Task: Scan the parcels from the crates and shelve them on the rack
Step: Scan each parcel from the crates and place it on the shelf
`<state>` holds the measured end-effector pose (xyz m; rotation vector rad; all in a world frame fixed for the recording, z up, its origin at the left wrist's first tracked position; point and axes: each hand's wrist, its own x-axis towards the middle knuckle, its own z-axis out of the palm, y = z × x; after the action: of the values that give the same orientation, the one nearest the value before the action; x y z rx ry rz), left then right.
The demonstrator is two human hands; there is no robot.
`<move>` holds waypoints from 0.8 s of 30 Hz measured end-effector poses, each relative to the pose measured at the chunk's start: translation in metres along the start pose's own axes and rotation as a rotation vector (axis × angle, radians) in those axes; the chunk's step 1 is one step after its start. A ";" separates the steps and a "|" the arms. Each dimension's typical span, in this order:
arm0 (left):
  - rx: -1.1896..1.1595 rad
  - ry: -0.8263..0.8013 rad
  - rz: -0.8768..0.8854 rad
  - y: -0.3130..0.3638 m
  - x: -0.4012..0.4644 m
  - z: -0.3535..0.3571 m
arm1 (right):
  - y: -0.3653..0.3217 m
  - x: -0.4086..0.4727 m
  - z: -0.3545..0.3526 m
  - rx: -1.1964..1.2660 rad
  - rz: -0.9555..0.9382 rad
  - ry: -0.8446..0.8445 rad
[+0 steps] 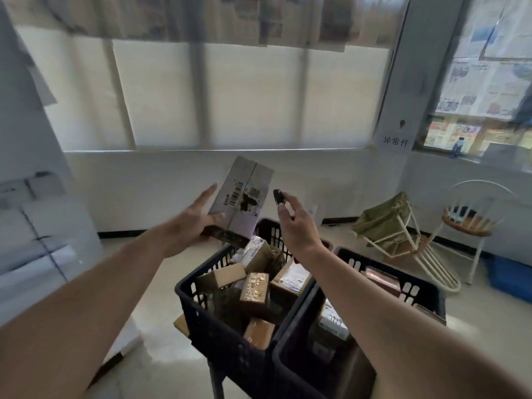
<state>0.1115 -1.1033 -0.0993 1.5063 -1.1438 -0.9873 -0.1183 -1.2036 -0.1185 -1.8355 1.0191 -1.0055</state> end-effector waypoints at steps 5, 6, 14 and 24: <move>-0.073 0.038 0.023 0.006 -0.058 -0.044 | -0.055 0.001 0.059 0.221 -0.059 0.029; -0.082 0.046 0.027 0.006 -0.071 -0.054 | -0.067 -0.001 0.073 0.238 -0.062 0.016; 0.065 0.152 0.087 0.005 -0.195 -0.142 | -0.152 -0.057 0.193 0.450 -0.171 -0.115; 0.266 0.683 0.314 -0.010 -0.346 -0.240 | -0.258 -0.180 0.326 0.614 -0.281 -0.207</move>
<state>0.2623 -0.7143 -0.0437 1.6233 -0.9782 -0.0778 0.1768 -0.8654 -0.0559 -1.5365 0.2777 -1.1106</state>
